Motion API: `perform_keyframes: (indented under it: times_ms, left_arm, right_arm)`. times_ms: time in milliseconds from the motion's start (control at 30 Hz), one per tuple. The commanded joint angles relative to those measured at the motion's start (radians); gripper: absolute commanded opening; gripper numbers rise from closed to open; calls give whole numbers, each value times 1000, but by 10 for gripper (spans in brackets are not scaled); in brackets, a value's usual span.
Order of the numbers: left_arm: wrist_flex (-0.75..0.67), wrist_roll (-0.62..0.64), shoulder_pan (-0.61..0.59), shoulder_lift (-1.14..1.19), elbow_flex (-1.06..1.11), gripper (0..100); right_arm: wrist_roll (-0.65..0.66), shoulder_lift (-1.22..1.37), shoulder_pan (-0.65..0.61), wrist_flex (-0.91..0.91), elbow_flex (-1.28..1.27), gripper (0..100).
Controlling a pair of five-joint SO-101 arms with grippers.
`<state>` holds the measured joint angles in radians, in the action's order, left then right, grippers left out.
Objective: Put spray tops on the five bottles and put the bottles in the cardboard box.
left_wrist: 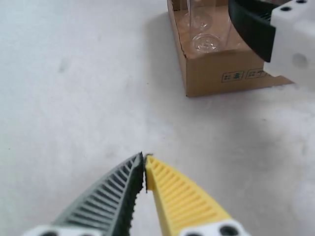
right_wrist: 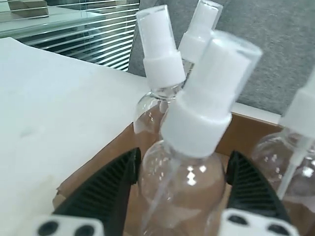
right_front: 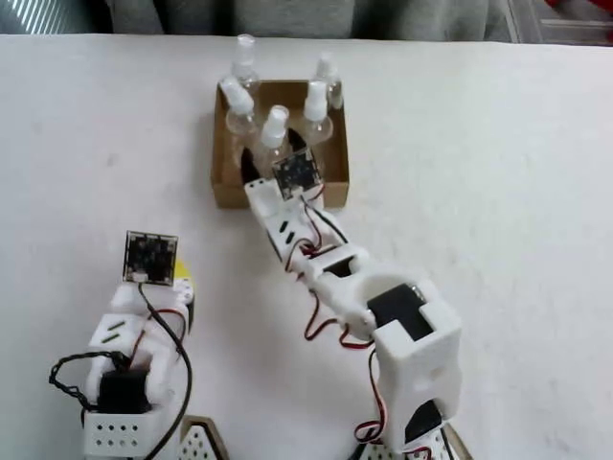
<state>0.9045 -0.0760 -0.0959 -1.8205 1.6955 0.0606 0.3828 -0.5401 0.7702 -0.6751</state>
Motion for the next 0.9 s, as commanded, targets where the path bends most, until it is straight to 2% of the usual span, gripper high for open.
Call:
perform_keyframes:
  times_ms: [0, 867]
  left_arm:
    - [-21, -6, -8, -8, -3, 21]
    - [-23, -6, -8, -8, -3, 21]
  right_arm:
    - [5, -21, -8, -1, 9, 246]
    - [-6, -137, -21, -5, -25, 247]
